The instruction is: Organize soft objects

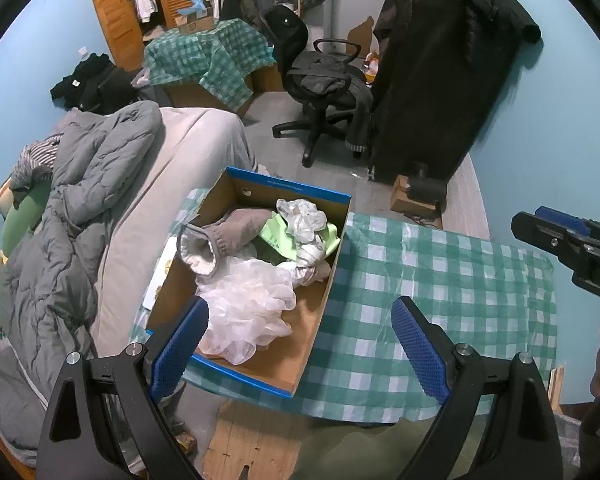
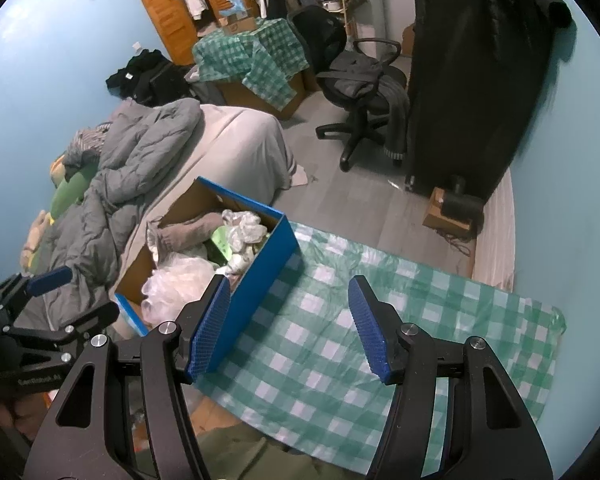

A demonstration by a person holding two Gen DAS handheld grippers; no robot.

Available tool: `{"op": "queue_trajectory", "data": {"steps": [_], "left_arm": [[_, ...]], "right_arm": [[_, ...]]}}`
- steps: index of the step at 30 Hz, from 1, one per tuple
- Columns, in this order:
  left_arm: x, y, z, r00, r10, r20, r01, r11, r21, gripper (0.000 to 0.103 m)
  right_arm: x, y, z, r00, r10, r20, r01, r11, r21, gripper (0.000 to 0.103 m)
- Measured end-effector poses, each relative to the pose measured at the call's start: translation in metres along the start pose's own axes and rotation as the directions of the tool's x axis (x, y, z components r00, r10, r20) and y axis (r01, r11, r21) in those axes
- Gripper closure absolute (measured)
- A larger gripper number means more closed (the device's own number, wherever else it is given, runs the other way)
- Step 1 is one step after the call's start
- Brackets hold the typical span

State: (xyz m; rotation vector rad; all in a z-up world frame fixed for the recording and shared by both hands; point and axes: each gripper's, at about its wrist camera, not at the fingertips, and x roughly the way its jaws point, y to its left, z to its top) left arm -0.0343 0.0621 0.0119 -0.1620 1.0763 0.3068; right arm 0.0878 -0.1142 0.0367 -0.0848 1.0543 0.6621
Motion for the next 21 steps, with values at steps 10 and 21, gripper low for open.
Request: {"op": "queue_trajectory", "data": {"steps": [10,21], "left_arm": [[-0.0006,0.0002,-0.0022,1.0,0.008,-0.004,-0.008,1.0,-0.008,0.009],[0.0004,-0.002,-0.0027,1.0,0.014,-0.01,-0.014,1.0,-0.013,0.009]], "right_arm": [[0.0004,-0.0001,0.0002,1.0,0.0,-0.001,0.0,1.0,-0.002,0.042],[0.0004,-0.0003,0.0007,1.0,-0.001,-0.001,0.001,1.0,-0.002,0.042]]}}
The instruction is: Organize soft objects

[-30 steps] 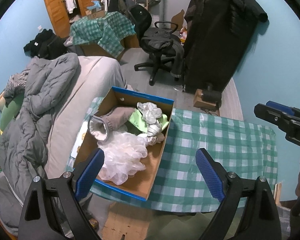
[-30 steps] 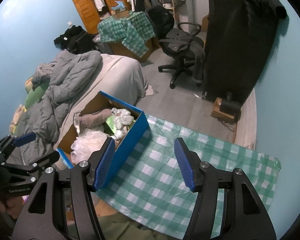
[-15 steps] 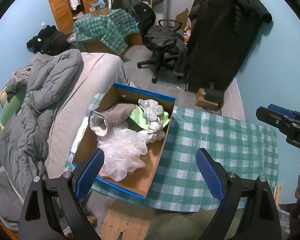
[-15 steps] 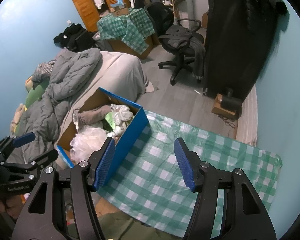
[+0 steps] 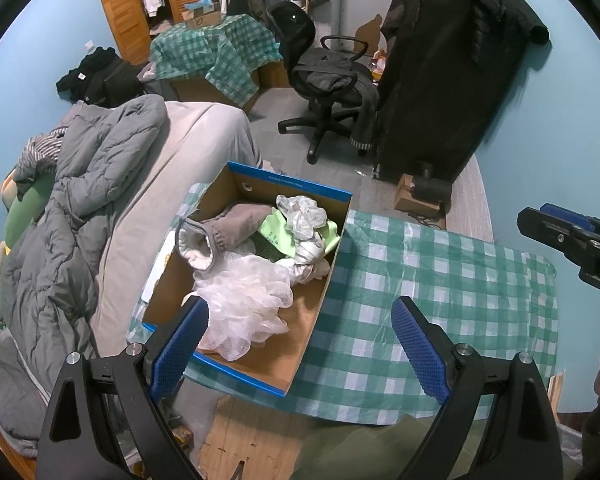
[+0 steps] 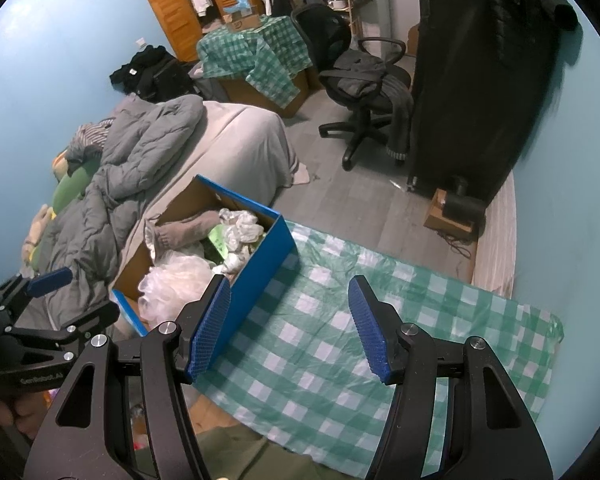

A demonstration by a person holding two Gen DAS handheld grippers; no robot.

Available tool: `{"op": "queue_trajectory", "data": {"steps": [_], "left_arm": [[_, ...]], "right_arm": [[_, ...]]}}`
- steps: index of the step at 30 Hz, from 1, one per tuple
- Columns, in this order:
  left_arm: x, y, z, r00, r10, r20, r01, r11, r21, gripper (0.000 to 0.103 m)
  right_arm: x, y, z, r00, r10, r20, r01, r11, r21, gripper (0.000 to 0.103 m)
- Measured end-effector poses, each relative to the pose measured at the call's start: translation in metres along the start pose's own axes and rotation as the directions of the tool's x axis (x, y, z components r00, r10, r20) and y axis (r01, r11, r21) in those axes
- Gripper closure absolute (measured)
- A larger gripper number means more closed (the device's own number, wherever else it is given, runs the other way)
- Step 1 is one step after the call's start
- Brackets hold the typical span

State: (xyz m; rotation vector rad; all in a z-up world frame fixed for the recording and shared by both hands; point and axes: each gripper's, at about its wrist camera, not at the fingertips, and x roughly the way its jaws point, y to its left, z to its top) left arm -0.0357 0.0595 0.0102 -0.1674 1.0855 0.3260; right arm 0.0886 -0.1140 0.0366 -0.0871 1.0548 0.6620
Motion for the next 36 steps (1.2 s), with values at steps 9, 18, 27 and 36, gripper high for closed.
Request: {"op": "queue_trajectory", "data": {"steps": [9,18,27,36], "left_arm": [[0.0,-0.006,-0.002,1.0,0.013,0.0,-0.013,1.0,-0.007,0.009],[0.0,-0.005,-0.002,1.0,0.012,0.0,-0.012,1.0,-0.004,0.009],[0.0,-0.007,-0.002,1.0,0.013,0.002,-0.013,1.0,-0.007,0.009],[-0.002,-0.01,-0.002,1.0,0.015,0.003,-0.015,1.0,-0.004,0.009]], "right_arm": [[0.001,0.003,0.0,1.0,0.006,-0.004,-0.006,1.0,-0.007,0.042],[0.001,0.002,0.001,1.0,0.005,-0.005,-0.005,1.0,-0.005,0.042],[0.001,0.001,0.001,1.0,0.006,-0.004,-0.006,1.0,-0.005,0.042],[0.001,0.0,0.001,1.0,0.007,-0.006,-0.007,1.0,-0.002,0.042]]}}
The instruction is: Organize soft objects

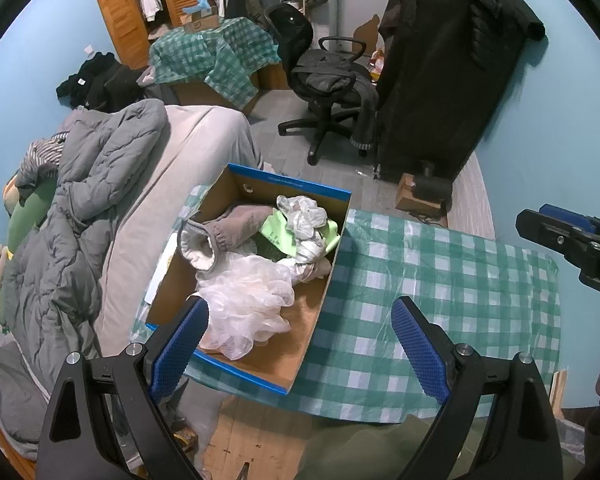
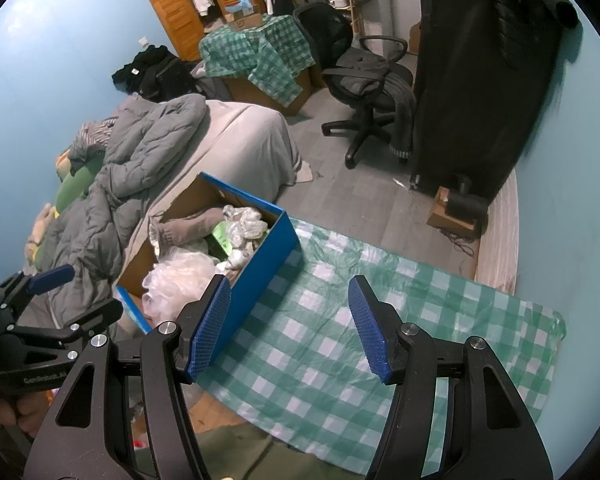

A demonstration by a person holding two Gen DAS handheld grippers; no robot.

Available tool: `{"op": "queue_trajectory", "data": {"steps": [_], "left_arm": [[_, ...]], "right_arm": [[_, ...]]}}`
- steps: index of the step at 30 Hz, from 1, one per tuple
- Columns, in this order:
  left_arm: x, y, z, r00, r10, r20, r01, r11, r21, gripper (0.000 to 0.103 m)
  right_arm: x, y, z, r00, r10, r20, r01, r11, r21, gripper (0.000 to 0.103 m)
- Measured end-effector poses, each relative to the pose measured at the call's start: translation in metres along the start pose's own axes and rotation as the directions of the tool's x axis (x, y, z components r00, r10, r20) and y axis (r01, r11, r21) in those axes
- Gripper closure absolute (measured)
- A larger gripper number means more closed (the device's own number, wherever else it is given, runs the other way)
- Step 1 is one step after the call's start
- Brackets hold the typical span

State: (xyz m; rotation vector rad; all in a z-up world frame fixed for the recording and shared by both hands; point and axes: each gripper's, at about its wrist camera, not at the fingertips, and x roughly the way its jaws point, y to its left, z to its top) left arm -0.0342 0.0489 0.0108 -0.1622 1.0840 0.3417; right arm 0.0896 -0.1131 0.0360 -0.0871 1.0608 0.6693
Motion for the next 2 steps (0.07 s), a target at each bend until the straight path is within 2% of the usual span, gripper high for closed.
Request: {"op": "queue_trajectory", "data": {"steps": [2], "left_arm": [[-0.0007,-0.0006,0.0002,1.0,0.001,0.0,-0.001,1.0,0.002,0.009]], "right_arm": [[-0.0005,-0.0012,0.0006,1.0,0.001,0.0,-0.001,1.0,-0.003,0.042]]}}
